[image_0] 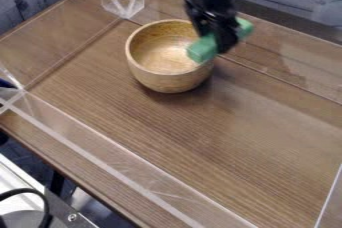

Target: Put the green block in the brown bowl

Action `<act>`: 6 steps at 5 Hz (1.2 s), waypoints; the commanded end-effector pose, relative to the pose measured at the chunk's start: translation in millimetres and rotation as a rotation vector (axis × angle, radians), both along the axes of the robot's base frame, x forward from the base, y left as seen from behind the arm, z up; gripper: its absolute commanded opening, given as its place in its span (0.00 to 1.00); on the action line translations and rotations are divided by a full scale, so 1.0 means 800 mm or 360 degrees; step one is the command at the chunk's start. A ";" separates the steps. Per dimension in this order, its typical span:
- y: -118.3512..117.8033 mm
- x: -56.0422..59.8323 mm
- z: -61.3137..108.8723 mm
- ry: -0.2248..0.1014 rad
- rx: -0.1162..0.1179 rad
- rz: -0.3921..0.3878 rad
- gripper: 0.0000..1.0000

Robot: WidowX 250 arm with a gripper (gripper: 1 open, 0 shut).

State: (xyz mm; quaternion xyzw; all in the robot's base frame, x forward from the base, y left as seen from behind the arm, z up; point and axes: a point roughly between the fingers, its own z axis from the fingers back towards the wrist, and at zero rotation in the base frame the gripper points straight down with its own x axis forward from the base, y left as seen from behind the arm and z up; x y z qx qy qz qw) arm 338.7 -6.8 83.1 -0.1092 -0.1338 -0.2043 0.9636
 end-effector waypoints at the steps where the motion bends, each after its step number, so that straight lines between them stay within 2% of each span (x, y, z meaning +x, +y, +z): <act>1: -0.018 0.025 0.016 -0.0117 0.0030 -0.0045 0.00; 2: -0.023 0.032 0.005 -0.0112 0.0046 -0.0082 0.00; 4: -0.062 0.053 -0.005 -0.0146 0.0022 -0.0111 0.00; 5: -0.063 0.055 -0.004 -0.0099 0.0041 -0.0154 0.00; 6: -0.048 0.052 0.008 -0.0105 0.0027 -0.0124 0.00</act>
